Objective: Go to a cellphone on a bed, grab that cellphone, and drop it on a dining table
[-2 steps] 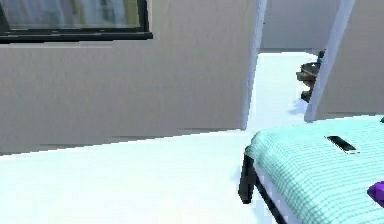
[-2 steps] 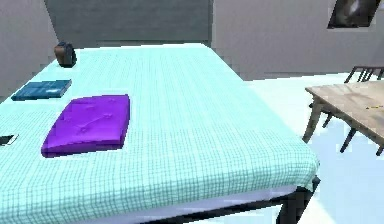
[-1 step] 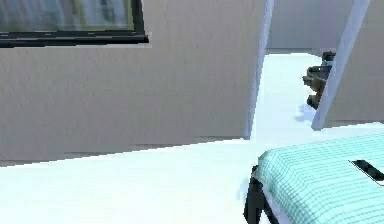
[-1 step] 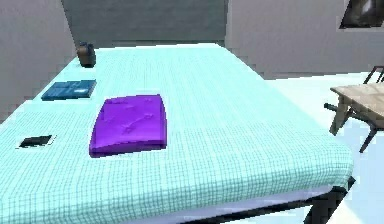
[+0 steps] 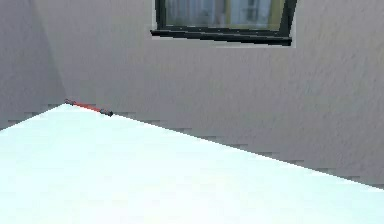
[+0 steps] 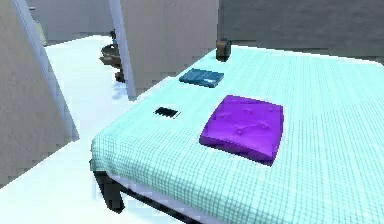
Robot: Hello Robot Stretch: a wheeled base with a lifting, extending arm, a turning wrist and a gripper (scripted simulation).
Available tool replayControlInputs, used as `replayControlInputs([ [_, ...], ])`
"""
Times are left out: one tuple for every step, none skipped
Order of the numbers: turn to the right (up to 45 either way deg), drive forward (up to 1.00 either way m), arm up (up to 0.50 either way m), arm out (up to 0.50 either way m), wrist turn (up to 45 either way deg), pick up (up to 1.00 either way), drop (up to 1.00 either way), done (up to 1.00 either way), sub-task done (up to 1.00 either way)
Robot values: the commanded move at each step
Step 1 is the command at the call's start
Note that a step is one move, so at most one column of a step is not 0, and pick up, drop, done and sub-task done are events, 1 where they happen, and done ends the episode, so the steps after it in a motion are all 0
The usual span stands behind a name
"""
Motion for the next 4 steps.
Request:
replayControlInputs([
  [-3.0, 0.0, 0.0, 0.0, 0.0, 0.0, 0.0, 0.0, 0.0],
  [-3.0, 0.0, 0.0, 0.0, 0.0, 0.0, 0.0, 0.0, 0.0],
  [45.0, 0.0, 0.0, 0.0, 0.0, 0.0, 0.0, 0.0, 0.0],
  [0.0, 0.95, 0.0, 0.0, 0.0, 0.0, 0.0, 0.0, 0.0],
])
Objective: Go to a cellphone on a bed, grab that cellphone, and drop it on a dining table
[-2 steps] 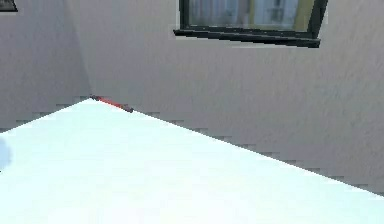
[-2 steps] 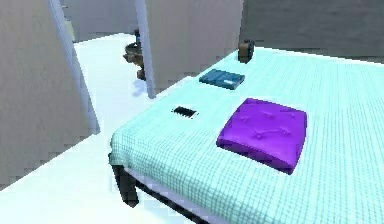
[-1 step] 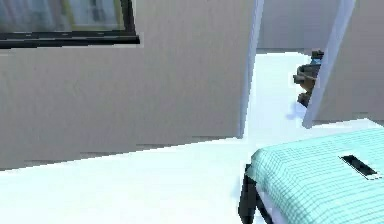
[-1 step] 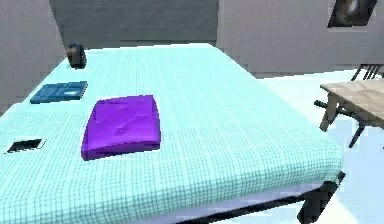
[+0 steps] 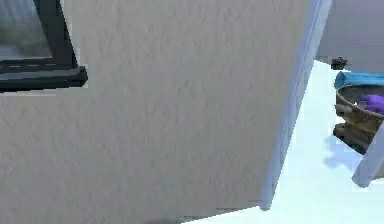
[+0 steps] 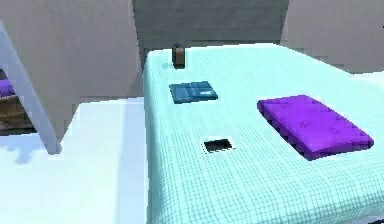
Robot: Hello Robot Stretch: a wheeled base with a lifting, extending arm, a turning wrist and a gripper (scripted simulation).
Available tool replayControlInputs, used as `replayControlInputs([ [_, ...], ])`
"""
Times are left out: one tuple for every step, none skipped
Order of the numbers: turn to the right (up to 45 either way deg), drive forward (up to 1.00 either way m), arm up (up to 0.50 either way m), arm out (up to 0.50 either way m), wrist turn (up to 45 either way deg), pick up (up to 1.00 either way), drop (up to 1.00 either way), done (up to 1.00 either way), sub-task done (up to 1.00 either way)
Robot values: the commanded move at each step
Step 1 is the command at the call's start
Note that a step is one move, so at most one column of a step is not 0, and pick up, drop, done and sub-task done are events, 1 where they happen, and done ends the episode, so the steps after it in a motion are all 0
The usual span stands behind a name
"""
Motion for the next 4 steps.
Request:
replayControlInputs([
  [39.0, 0.0, 0.0, 0.0, 0.0, 0.0, 0.0, 0.0, 0.0],
  [0.0, 0.05, 0.0, 0.0, 0.0, 0.0, 0.0, 0.0, 0.0],
  [-6.0, 0.0, 0.0, 0.0, 0.0, 0.0, 0.0, 0.0, 0.0],
  [0.0, 0.35, 0.0, 0.0, 0.0, 0.0, 0.0, 0.0, 0.0],
])
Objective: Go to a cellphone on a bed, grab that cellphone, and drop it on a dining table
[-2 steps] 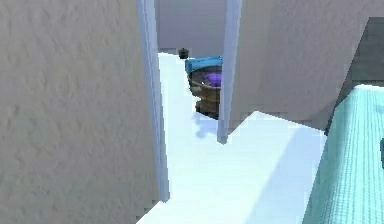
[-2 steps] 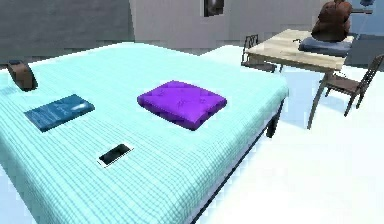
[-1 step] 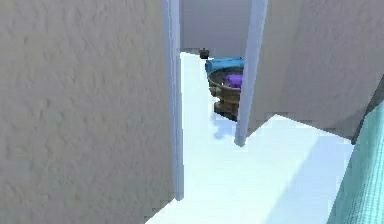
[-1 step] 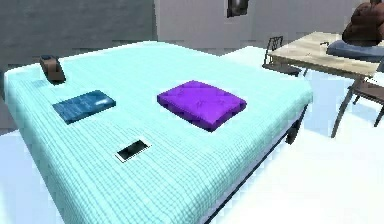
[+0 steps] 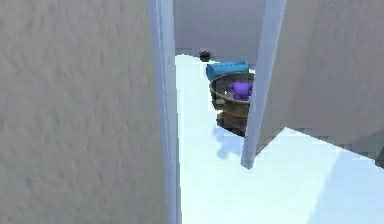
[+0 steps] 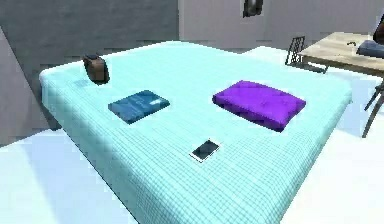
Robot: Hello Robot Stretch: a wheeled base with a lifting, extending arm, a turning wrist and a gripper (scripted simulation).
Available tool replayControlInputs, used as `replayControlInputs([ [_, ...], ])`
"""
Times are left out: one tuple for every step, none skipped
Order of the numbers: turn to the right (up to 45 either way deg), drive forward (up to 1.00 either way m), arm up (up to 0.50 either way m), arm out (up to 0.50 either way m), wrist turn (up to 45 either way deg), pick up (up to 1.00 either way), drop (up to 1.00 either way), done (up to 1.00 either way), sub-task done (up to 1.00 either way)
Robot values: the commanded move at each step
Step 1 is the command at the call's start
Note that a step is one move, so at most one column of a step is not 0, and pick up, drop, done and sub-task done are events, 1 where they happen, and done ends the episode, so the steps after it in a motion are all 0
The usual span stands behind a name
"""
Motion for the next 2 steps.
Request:
replayControlInputs([
  [36.0, 0.0, 0.0, 0.0, 0.0, 0.0, 0.0, 0.0, 0.0],
  [3.0, 0.0, 0.0, 0.0, 0.0, 0.0, 0.0, 0.0, 0.0],
])
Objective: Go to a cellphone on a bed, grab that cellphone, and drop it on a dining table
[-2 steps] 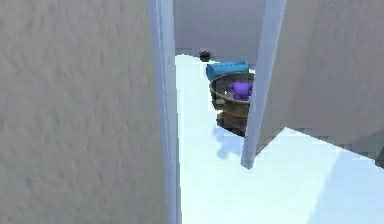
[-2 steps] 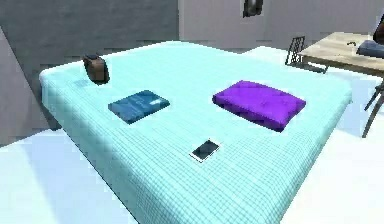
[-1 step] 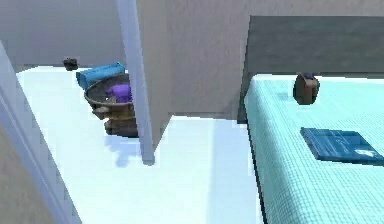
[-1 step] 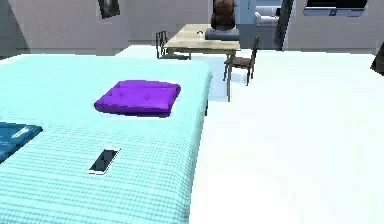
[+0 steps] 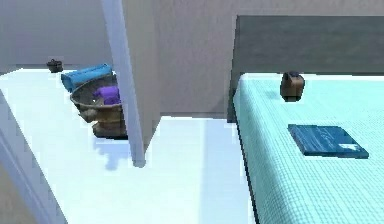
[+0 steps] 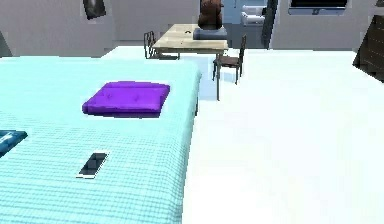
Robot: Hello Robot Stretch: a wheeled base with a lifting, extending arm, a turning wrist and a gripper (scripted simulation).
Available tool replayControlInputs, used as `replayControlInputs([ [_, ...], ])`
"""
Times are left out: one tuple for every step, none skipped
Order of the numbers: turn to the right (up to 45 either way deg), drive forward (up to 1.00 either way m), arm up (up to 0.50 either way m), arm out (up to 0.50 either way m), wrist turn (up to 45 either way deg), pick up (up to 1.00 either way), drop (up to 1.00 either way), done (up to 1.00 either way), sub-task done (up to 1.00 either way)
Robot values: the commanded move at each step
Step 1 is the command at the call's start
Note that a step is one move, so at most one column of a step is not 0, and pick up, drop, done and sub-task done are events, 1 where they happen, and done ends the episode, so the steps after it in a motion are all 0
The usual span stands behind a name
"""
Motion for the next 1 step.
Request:
replayControlInputs([
  [0.0, 0.55, 0.0, 0.0, 0.0, 0.0, 0.0, 0.0, 0.0],
])
